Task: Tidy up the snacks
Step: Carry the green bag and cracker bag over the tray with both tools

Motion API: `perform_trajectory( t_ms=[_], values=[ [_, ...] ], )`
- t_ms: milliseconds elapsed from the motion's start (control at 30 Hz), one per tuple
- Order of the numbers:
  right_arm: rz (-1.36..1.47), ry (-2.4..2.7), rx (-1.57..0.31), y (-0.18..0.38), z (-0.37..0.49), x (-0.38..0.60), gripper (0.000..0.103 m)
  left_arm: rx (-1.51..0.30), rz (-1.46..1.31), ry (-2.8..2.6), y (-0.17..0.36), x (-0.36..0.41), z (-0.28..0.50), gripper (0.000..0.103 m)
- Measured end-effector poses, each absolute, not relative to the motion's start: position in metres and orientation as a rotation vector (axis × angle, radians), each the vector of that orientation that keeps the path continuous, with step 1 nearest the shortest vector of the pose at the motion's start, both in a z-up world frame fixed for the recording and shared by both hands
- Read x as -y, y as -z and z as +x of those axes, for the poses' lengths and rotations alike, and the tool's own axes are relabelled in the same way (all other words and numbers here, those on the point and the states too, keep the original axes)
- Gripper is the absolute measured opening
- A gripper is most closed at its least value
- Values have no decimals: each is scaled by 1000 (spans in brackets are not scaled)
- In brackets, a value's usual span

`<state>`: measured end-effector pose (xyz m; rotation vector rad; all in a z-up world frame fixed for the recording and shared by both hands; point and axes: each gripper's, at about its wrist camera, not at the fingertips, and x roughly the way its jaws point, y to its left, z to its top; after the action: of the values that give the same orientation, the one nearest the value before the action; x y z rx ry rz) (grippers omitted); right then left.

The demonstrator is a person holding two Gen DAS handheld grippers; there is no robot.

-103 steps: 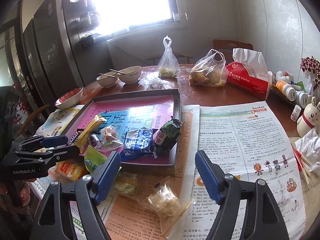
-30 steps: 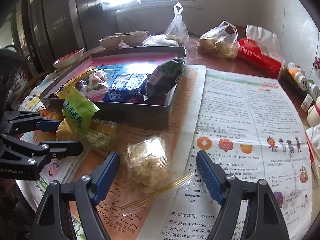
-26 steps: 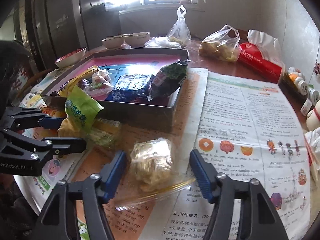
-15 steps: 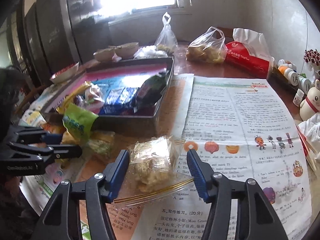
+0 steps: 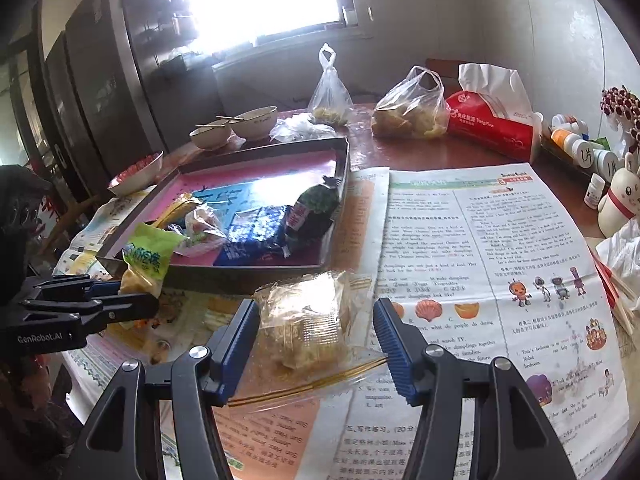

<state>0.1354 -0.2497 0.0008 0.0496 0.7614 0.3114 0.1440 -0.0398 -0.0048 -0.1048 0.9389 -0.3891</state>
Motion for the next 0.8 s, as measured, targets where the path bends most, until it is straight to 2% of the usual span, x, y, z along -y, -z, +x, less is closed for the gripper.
perform_trajectory(
  t_ms=[800],
  values=[
    [74,-385,-709,-49,158,214,59,-823,-205,268,-45,-23,154,34]
  ],
)
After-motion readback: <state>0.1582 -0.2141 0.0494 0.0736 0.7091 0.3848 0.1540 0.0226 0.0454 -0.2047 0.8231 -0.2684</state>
